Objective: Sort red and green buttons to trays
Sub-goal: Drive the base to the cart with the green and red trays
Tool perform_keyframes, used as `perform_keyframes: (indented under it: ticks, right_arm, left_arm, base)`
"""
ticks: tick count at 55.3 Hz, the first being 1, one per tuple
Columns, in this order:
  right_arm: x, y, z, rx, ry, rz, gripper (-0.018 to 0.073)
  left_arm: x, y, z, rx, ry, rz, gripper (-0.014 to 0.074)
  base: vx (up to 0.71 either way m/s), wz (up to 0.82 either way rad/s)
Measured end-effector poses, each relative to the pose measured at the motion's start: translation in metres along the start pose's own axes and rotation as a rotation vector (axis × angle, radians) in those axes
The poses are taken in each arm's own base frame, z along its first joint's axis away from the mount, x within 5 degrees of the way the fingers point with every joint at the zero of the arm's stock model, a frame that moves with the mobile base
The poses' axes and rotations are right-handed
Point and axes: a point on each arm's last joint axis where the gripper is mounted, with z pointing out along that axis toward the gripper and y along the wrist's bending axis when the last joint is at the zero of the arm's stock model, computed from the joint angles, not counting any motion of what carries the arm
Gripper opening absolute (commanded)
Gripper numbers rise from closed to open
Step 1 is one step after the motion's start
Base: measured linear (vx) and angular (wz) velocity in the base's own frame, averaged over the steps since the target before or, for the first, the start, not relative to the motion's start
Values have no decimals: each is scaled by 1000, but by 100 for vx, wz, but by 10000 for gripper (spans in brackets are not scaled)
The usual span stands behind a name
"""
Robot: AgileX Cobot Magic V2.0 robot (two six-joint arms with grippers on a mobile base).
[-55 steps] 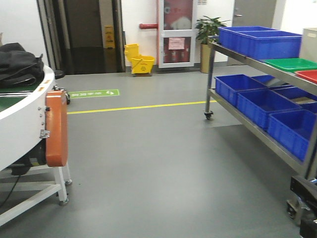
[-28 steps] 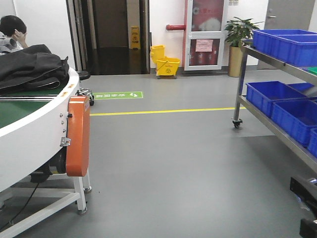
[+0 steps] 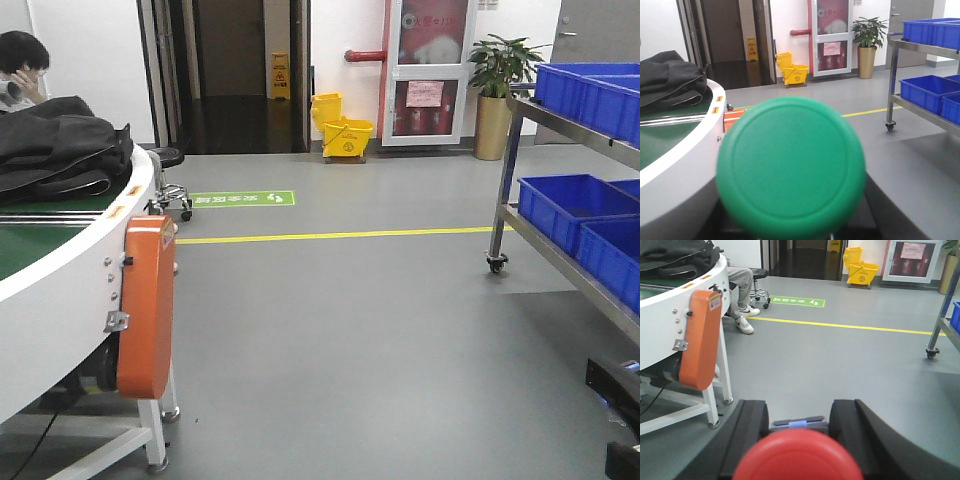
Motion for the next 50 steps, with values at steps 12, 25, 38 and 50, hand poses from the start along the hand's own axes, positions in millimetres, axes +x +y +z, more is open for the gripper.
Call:
perform_keyframes:
  ticks: [12, 25, 38, 50]
  right_arm:
    - [0, 0, 0, 0, 2, 0, -9]
    - [0, 0, 0, 0, 3, 0, -9]
    - [0, 0, 0, 0, 4, 0, -9]
    - [0, 0, 0, 0, 4, 0, -9]
  left_arm:
    - [0, 0, 0, 0, 0, 0, 0]
    - [0, 0, 0, 0, 0, 0, 0]
    - [0, 0, 0, 0, 0, 0, 0]
    - [0, 0, 0, 0, 0, 0, 0]
  base:
    - [41, -6]
    - [43, -5]
    - [44, -5]
    - [43, -8]
